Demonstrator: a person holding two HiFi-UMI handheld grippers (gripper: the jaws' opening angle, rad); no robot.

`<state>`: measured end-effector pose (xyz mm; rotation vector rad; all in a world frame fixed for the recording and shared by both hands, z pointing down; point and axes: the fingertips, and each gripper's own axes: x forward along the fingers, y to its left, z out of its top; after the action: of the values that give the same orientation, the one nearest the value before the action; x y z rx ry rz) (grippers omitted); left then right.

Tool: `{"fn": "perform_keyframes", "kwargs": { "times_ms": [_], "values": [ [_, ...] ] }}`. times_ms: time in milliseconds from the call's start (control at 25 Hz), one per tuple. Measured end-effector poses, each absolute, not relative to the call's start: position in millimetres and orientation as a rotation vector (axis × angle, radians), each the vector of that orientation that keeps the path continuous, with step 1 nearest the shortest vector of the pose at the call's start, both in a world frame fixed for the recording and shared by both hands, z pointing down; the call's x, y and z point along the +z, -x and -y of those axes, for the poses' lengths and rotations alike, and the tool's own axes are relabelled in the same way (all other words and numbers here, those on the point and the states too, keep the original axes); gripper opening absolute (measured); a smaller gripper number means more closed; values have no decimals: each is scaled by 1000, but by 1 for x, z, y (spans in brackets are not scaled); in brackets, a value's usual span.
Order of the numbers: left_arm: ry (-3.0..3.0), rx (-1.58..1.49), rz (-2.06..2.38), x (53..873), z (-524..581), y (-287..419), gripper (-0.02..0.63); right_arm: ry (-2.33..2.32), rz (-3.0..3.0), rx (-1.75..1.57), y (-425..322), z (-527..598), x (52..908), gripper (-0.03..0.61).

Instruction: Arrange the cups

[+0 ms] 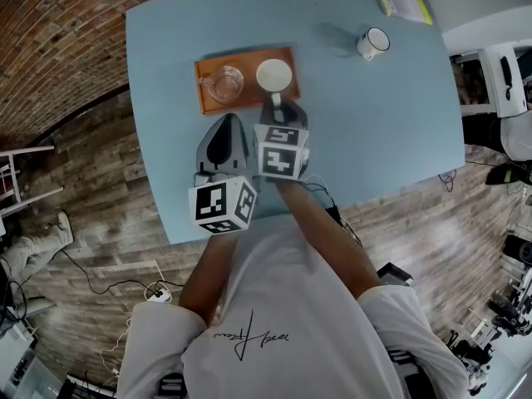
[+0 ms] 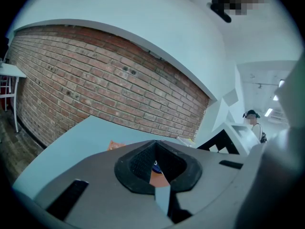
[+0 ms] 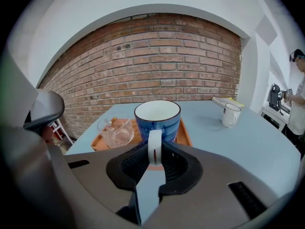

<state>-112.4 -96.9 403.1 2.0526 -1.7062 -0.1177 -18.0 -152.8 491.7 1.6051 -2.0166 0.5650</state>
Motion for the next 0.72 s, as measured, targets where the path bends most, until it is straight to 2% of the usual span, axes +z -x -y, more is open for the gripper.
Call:
{"fn": "perform_keyframes", "kwargs": {
  "times_ms": [320, 720],
  "values": [
    [-2046, -117, 1714, 405, 97, 115, 8, -1575, 2038, 574, 21, 149, 495, 99],
    [-2111, -87, 1702, 405, 89, 118, 8, -1587, 2066, 554, 5, 125, 466, 100]
  ]
}}
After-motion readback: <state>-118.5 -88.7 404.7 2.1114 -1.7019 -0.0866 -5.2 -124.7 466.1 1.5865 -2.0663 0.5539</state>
